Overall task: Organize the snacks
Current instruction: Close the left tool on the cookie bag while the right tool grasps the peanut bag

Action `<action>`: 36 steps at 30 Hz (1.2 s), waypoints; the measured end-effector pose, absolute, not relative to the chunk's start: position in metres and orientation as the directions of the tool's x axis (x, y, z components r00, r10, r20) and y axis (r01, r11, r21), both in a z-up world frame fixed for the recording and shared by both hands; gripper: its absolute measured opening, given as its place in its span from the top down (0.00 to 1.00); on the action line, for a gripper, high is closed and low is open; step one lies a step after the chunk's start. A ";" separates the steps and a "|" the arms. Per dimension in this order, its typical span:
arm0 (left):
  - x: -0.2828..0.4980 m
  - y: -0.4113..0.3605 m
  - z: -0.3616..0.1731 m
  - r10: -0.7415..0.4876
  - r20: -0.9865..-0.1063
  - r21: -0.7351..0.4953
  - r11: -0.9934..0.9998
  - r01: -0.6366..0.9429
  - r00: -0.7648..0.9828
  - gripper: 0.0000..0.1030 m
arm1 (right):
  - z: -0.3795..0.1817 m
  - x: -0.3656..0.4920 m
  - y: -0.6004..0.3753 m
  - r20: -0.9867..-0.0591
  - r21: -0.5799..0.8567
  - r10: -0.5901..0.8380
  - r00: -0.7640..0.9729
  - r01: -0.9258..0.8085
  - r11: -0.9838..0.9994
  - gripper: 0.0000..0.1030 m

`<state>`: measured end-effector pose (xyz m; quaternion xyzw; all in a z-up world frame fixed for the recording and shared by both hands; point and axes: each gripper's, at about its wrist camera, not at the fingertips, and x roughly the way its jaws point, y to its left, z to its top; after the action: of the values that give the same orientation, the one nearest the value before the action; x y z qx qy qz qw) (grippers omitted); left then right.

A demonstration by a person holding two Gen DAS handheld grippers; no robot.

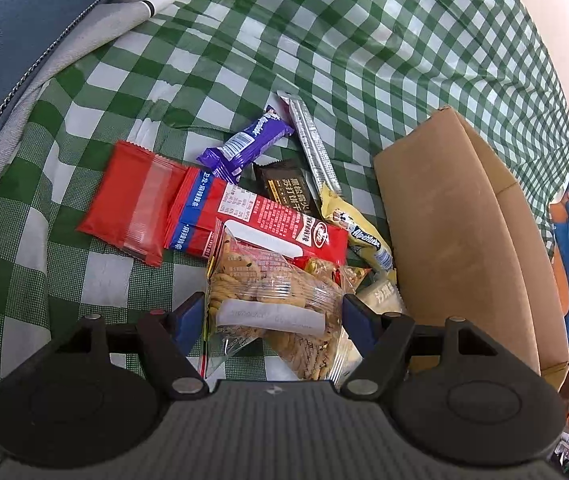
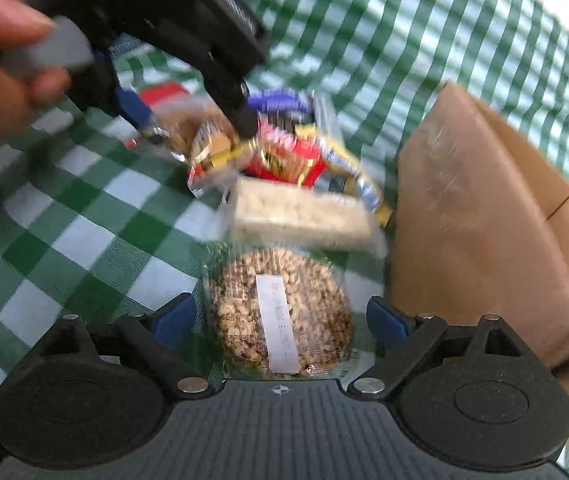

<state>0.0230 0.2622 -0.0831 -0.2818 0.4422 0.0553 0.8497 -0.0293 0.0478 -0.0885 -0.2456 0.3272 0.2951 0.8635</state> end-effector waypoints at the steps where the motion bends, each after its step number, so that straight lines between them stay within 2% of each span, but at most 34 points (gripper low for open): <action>1: 0.023 0.262 -0.083 -0.155 -0.783 -0.429 0.836 -0.343 0.602 0.25 | -0.088 -0.026 0.048 -0.722 -0.204 0.354 0.594 -0.672 0.712 0.09; 5: 0.022 0.264 -0.083 -0.150 -0.784 -0.428 0.833 -0.350 0.602 0.25 | -0.089 -0.019 0.047 -0.743 -0.134 0.379 0.552 -0.677 0.724 0.09; 6: 0.022 0.265 -0.083 -0.149 -0.785 -0.428 0.832 -0.353 0.601 0.25 | -0.088 -0.018 0.046 -0.737 -0.121 0.390 0.552 -0.675 0.728 0.12; 7: 0.021 0.265 -0.083 -0.149 -0.786 -0.429 0.830 -0.356 0.601 0.25 | -0.086 -0.018 0.044 -0.726 -0.117 0.400 0.560 -0.673 0.730 0.20; 8: 0.021 0.265 -0.082 -0.149 -0.786 -0.430 0.829 -0.357 0.601 0.25 | -0.084 -0.019 0.042 -0.717 -0.104 0.417 0.559 -0.677 0.729 0.20; 10: 0.021 0.265 -0.082 -0.149 -0.787 -0.430 0.828 -0.360 0.598 0.25 | -0.081 -0.021 0.040 -0.702 -0.081 0.442 0.559 -0.679 0.730 0.20; 13: 0.020 0.264 -0.082 -0.146 -0.794 -0.424 0.829 -0.366 0.591 0.25 | -0.077 -0.031 0.040 -0.682 -0.121 0.448 0.579 -0.692 0.711 0.20; 21: 0.021 0.266 -0.089 -0.140 -0.819 -0.414 0.816 -0.404 0.556 0.25 | -0.087 -0.025 0.034 -0.740 -0.104 0.413 0.531 -0.697 0.710 0.19; 36: 0.022 0.266 -0.088 -0.141 -0.821 -0.411 0.819 -0.400 0.554 0.25 | -0.090 -0.023 0.031 -0.735 -0.072 0.426 0.528 -0.685 0.725 0.19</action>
<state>0.0220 0.2659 -0.0881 -0.2903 0.4659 0.0779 0.8323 -0.0234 0.0308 -0.0899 -0.1791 0.3614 0.3244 0.8556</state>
